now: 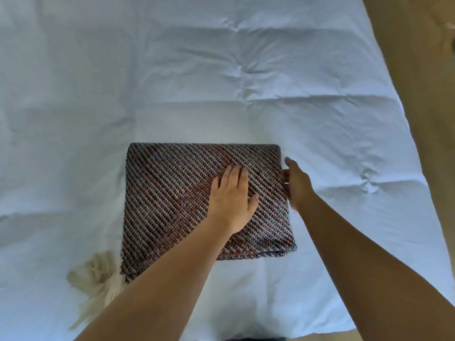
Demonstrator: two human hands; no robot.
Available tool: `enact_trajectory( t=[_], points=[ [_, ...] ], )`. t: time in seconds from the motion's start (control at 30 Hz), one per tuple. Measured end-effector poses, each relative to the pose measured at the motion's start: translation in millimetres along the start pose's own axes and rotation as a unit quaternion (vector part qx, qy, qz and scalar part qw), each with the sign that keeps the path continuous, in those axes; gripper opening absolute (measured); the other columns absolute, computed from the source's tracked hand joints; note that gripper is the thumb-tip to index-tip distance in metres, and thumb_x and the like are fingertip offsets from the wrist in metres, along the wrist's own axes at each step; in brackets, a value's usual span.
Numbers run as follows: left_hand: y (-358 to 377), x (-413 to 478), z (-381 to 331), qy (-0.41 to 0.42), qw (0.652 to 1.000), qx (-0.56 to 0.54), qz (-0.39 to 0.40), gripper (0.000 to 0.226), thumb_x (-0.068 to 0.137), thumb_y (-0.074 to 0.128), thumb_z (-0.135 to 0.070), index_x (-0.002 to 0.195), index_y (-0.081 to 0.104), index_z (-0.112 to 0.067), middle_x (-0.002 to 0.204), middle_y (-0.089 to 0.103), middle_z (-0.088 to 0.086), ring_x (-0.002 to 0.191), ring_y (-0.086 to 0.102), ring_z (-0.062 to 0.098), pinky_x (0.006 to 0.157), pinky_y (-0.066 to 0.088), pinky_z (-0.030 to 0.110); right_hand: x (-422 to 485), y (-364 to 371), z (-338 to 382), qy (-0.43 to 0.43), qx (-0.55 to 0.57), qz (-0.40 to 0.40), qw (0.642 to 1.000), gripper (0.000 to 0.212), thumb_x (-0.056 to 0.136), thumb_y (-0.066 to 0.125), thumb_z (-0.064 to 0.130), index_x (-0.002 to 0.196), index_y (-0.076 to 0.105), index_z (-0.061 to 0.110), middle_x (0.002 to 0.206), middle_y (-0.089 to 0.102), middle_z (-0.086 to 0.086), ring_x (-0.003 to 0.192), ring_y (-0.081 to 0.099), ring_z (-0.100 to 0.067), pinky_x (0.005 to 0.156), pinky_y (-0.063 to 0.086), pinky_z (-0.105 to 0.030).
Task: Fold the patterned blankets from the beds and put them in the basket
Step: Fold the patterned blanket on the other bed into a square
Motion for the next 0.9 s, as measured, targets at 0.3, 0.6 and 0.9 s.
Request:
enact_trajectory(
  t=[0.3, 0.6, 0.9],
  points=[
    [25.0, 19.5, -50.1, -0.218, 0.968, -0.119, 0.029, 0.122, 0.067, 0.049, -0.071, 0.141, -0.021, -0.004, 0.151, -0.024, 0.014, 0.138, -0.025, 0.028, 0.109, -0.013, 0.048, 27.4, 34.8, 20.0, 0.051, -0.05, 0.233, 0.97, 0.052, 0.087, 0.052, 0.049, 0.12, 0.058, 0.008, 0.115, 0.066, -0.012, 0.105, 0.063, -0.025, 0.098, 0.046, -0.038],
    [28.5, 27.2, -61.8, -0.314, 0.936, -0.16, 0.01, 0.095, 0.085, 0.047, -0.035, 0.14, -0.021, -0.001, 0.153, -0.02, 0.016, 0.14, -0.021, 0.028, 0.111, -0.009, 0.049, 38.1, 41.5, 56.4, -0.081, -0.103, 0.22, 0.967, 0.017, 0.087, 0.06, 0.02, 0.093, 0.067, 0.005, 0.086, 0.07, -0.007, 0.082, 0.067, -0.021, 0.069, 0.055, -0.026],
    [57.1, 32.4, -59.5, -0.249, 0.965, -0.051, 0.064, 0.097, 0.079, 0.03, -0.068, 0.138, -0.03, -0.019, 0.148, -0.033, 0.013, 0.135, -0.031, 0.029, 0.106, -0.018, 0.052, 59.9, 46.9, 45.4, -0.334, -0.378, 0.034, 0.863, 0.03, 0.096, 0.042, 0.034, 0.099, 0.054, 0.007, 0.095, 0.063, -0.009, 0.086, 0.059, -0.025, 0.072, 0.041, -0.031]
  ],
)
Point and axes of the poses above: each hand's wrist, its own x-axis towards the middle knuckle, its own y-axis out of the palm, z = x × y, the point moved 5 cm from there along x, towards the middle knuckle
